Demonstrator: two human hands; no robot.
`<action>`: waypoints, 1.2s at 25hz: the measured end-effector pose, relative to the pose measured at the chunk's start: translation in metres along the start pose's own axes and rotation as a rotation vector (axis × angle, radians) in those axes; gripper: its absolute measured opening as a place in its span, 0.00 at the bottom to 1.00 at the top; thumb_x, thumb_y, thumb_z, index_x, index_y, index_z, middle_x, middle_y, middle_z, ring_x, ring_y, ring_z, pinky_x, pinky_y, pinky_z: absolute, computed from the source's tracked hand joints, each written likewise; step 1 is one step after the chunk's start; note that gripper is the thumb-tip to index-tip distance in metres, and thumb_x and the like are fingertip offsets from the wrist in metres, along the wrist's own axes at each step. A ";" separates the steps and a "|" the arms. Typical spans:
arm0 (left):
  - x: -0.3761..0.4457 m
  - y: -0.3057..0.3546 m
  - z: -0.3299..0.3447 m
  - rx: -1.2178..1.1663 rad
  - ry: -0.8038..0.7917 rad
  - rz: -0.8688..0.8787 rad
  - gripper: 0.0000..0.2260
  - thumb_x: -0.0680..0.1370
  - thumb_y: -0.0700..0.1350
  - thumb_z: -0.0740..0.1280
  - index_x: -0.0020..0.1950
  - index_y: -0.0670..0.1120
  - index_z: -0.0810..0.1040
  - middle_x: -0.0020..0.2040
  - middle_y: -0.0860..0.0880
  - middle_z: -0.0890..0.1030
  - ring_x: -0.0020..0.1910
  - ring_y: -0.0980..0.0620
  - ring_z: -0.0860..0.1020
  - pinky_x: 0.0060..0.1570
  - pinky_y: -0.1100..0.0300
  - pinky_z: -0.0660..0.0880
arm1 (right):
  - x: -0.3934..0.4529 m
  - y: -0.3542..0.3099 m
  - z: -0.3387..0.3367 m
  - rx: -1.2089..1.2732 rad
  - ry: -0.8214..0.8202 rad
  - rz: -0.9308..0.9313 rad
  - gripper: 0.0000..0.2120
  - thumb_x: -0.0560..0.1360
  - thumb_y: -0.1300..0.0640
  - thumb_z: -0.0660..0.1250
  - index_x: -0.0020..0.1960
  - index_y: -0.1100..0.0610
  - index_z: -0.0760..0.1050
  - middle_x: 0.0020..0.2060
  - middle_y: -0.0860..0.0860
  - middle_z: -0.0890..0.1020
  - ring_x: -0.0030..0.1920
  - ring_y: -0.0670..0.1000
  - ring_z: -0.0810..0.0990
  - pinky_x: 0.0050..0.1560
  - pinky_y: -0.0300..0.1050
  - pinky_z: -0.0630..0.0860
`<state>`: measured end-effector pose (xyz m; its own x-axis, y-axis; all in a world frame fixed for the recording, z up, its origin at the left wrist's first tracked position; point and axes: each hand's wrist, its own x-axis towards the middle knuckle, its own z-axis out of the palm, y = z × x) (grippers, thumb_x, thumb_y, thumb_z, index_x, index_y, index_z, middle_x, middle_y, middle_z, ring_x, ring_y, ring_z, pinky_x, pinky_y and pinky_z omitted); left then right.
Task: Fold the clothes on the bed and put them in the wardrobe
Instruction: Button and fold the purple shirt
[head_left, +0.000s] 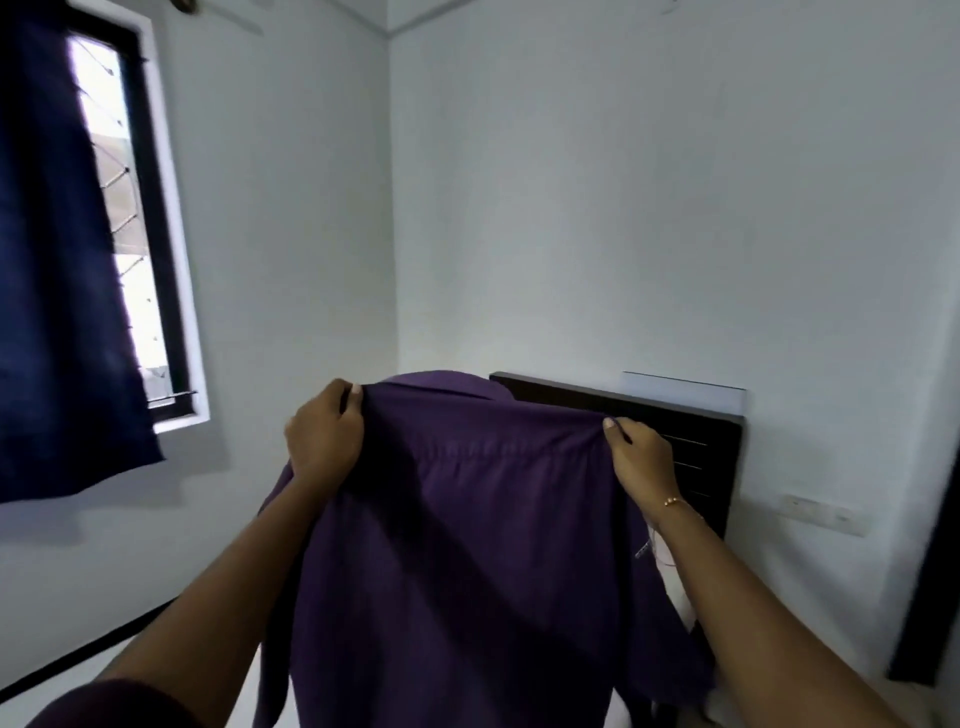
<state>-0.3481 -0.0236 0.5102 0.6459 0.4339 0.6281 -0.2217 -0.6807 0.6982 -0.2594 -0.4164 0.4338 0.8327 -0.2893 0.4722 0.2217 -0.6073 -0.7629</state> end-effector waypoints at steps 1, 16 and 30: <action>-0.006 -0.010 -0.011 0.035 0.009 0.012 0.13 0.86 0.52 0.60 0.44 0.49 0.74 0.39 0.48 0.80 0.42 0.42 0.78 0.45 0.48 0.72 | -0.001 -0.007 0.009 0.082 0.000 0.015 0.23 0.98 0.54 0.67 0.45 0.59 0.82 0.42 0.54 0.82 0.49 0.59 0.83 0.53 0.57 0.75; -0.098 -0.081 -0.198 0.232 0.039 0.139 0.09 0.86 0.45 0.64 0.54 0.46 0.83 0.48 0.47 0.84 0.47 0.44 0.82 0.49 0.51 0.76 | -0.089 -0.087 0.069 0.148 -0.103 -0.276 0.12 0.86 0.52 0.87 0.57 0.61 0.96 0.53 0.61 0.92 0.55 0.60 0.90 0.64 0.52 0.86; -0.147 0.004 -0.307 0.493 -0.006 0.483 0.04 0.78 0.46 0.74 0.49 0.46 0.86 0.45 0.51 0.81 0.44 0.43 0.82 0.42 0.52 0.76 | -0.122 -0.164 -0.043 0.325 0.107 -0.230 0.15 0.99 0.57 0.66 0.63 0.69 0.80 0.55 0.70 0.90 0.53 0.68 0.87 0.56 0.55 0.78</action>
<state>-0.6678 0.0907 0.5264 0.5625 0.0128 0.8267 -0.1281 -0.9865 0.1024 -0.4196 -0.3133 0.5208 0.6892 -0.2587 0.6768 0.5588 -0.4048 -0.7238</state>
